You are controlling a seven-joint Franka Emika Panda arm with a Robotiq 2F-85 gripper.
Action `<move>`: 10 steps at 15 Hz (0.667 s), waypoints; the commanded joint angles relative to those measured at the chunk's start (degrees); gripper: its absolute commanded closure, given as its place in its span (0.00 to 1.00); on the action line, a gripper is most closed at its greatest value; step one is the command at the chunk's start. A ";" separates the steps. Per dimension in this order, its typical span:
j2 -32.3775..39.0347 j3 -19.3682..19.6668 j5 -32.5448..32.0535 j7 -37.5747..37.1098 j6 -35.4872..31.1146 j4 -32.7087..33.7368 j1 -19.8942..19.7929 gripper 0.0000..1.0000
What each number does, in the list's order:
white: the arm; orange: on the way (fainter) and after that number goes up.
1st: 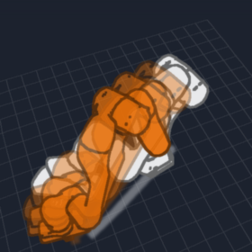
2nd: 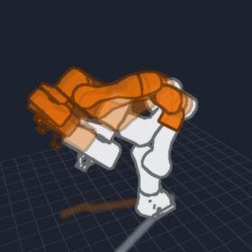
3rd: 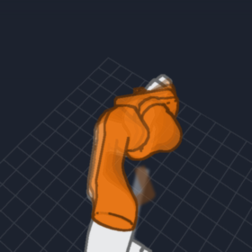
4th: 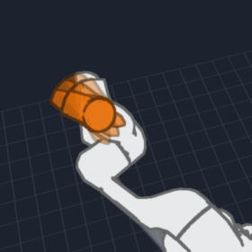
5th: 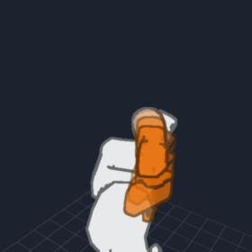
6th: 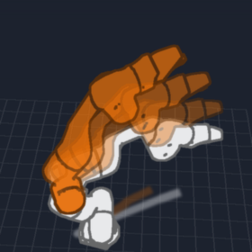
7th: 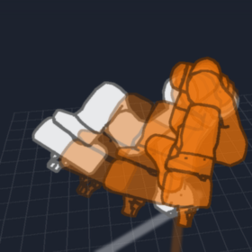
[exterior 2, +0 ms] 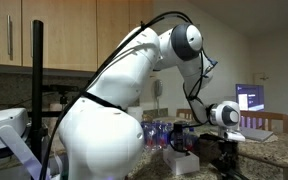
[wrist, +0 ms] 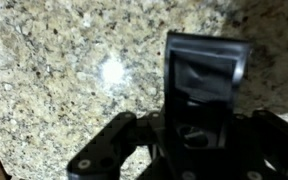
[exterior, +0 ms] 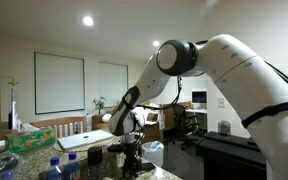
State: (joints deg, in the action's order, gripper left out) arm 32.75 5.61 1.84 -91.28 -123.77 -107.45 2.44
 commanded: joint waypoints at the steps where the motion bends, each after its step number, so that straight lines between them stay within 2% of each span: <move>1: 0.46 -0.22 1.92 1.69 2.41 1.51 -0.70 0.60; 10: 0.67 -0.44 3.87 2.14 2.56 1.95 -1.07 0.04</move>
State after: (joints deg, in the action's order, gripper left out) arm 33.12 5.59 3.76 -91.22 -123.04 -106.55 2.35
